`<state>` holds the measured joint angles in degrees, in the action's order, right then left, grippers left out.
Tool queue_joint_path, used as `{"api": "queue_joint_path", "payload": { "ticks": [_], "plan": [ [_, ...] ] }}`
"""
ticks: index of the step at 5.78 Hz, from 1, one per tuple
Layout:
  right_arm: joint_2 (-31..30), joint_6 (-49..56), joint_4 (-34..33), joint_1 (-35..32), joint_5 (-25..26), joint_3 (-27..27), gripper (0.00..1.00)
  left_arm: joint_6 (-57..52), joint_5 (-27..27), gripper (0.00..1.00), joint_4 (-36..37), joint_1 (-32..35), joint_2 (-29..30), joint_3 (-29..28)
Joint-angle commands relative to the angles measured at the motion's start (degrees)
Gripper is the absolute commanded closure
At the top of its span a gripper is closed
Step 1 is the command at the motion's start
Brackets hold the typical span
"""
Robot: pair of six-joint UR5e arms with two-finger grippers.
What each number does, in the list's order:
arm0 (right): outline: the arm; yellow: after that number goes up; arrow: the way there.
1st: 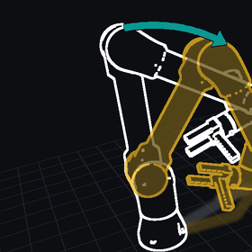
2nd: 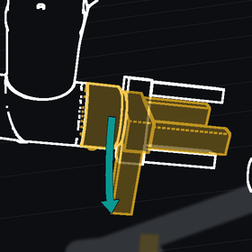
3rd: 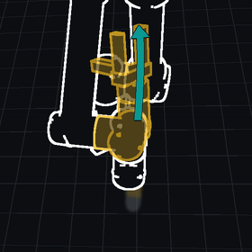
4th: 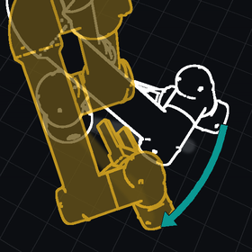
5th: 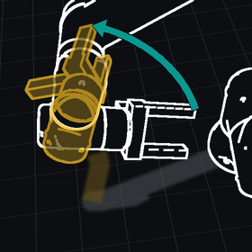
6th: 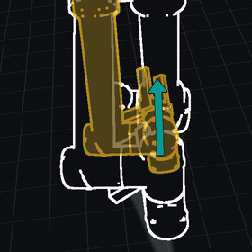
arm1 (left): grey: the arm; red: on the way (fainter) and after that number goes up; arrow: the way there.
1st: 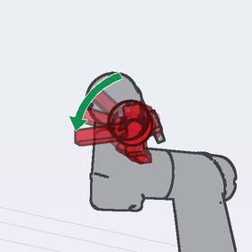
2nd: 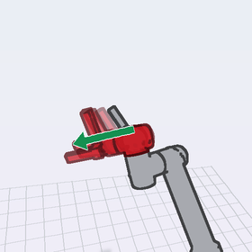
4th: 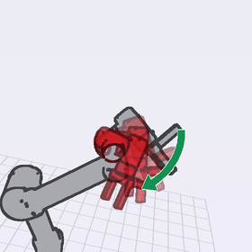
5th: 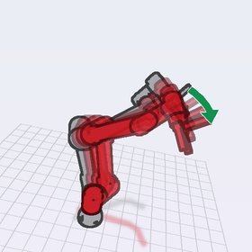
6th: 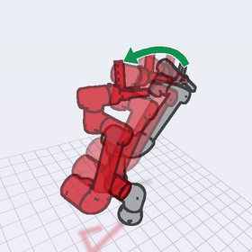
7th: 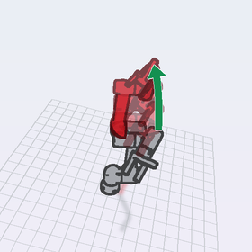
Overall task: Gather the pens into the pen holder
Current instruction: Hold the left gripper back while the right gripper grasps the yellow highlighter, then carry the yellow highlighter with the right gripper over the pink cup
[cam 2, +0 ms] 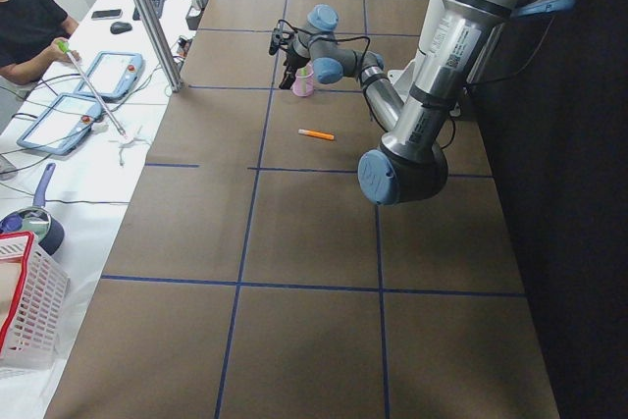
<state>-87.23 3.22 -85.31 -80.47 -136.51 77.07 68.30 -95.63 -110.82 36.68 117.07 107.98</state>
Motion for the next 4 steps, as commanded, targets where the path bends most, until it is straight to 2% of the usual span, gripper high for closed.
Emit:
{"api": "queue_joint_path", "payload": {
  "ticks": [1,2,3,4],
  "plan": [
    [-0.1,-0.8,0.2,0.8,-3.8,12.1,1.00,0.1,0.0,0.00,0.1,-0.3,0.1,-0.1],
    [0.5,-1.6,0.2,3.1,-3.8,18.0,1.00,0.3,0.0,0.00,0.1,-0.4,0.1,-0.1],
    [2.3,-9.1,0.3,6.6,-3.6,23.4,1.00,0.0,0.1,0.00,-0.1,-0.4,-0.4,-0.2],
    [4.2,-19.6,5.2,10.4,-3.2,28.6,1.00,-0.3,0.0,0.00,-1.2,-0.6,-0.9,-0.2]
  ]
}}
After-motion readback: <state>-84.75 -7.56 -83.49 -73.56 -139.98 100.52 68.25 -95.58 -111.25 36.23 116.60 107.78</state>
